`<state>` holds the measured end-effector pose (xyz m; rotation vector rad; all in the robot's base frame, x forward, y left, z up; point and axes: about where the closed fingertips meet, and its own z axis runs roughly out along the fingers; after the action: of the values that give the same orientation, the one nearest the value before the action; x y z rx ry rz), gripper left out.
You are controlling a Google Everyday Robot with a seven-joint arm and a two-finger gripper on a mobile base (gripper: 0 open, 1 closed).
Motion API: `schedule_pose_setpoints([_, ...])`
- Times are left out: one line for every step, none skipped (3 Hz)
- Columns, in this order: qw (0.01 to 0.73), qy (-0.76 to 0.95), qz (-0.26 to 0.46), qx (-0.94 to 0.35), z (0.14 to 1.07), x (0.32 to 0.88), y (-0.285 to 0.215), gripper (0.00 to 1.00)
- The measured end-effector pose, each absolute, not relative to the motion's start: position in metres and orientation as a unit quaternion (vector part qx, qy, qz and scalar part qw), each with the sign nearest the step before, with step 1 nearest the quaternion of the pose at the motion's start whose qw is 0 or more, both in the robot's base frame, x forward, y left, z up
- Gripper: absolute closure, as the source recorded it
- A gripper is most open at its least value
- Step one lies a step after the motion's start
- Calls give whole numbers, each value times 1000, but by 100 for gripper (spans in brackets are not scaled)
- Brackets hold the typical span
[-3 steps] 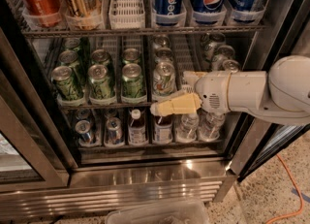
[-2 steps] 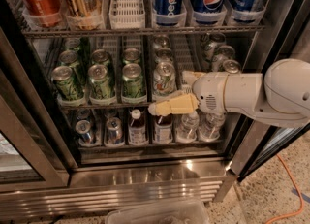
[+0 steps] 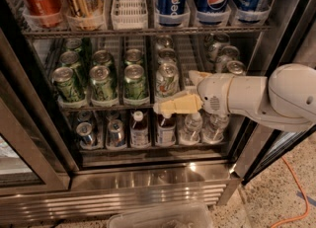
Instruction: Pick 7up can from middle shelf of fridge
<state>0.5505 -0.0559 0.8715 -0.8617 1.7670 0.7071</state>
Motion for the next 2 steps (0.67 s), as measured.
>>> schedule_pose_setpoints([512, 734, 285, -342, 873, 558, -65, 0])
schedule_pose_setpoints([513, 734, 285, -342, 873, 558, -65, 0])
